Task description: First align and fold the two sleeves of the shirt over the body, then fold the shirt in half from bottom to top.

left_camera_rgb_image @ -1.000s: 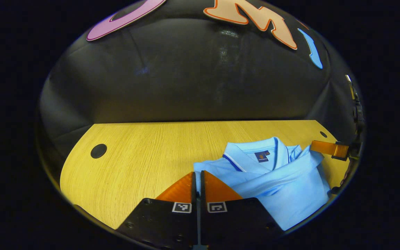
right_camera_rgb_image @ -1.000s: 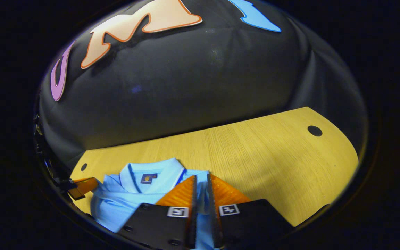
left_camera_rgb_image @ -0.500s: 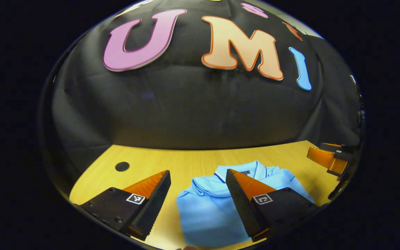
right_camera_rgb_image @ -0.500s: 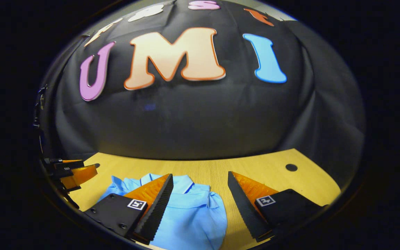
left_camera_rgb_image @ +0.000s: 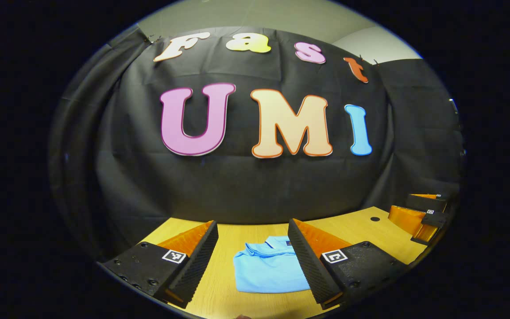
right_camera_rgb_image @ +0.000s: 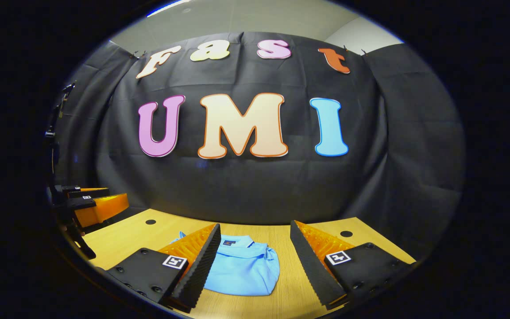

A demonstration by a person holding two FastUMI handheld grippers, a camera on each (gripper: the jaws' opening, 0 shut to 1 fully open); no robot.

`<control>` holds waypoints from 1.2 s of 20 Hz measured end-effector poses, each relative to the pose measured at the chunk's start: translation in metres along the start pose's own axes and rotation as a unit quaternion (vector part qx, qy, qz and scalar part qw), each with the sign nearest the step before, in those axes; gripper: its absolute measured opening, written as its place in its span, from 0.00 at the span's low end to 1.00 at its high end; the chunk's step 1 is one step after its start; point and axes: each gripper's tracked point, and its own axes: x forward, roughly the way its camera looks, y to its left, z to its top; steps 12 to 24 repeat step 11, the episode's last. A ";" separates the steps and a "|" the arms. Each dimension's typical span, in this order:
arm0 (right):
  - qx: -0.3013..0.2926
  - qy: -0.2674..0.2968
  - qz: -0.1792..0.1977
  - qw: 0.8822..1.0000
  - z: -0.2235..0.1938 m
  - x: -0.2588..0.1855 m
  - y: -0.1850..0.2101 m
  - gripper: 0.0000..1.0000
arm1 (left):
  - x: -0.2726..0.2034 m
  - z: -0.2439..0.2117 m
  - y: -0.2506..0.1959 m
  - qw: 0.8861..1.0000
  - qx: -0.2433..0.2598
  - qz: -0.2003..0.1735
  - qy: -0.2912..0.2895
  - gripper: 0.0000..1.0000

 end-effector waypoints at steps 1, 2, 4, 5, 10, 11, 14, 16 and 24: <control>0.002 -0.001 0.003 1.000 0.001 -0.008 0.003 0.97 | -0.007 0.005 -0.002 1.000 0.004 -0.001 -0.004 0.95; 0.006 -0.001 0.007 1.000 0.002 -0.014 0.006 0.98 | -0.013 0.006 -0.001 1.000 0.007 -0.001 -0.007 0.95; 0.009 -0.004 0.014 1.000 0.008 -0.019 0.012 0.98 | -0.023 0.010 -0.001 1.000 0.009 0.000 -0.009 0.94; 0.004 -0.008 0.014 1.000 0.012 -0.022 0.012 0.98 | -0.026 0.012 -0.001 1.000 0.009 0.002 -0.010 0.95; 0.002 -0.028 0.018 0.999 0.027 -0.030 0.016 0.96 | -0.032 0.020 0.004 1.000 0.018 0.013 -0.019 0.95; 0.001 -0.029 0.014 0.999 0.027 -0.028 0.014 0.96 | -0.033 0.020 0.004 1.000 0.016 0.014 -0.018 0.95; 0.001 -0.029 0.014 0.999 0.027 -0.028 0.014 0.96 | -0.033 0.020 0.004 1.000 0.016 0.014 -0.018 0.95; 0.001 -0.029 0.014 0.999 0.027 -0.028 0.014 0.96 | -0.033 0.020 0.004 1.000 0.016 0.014 -0.018 0.95; 0.001 -0.029 0.014 0.999 0.027 -0.028 0.014 0.96 | -0.033 0.020 0.004 1.000 0.016 0.014 -0.018 0.95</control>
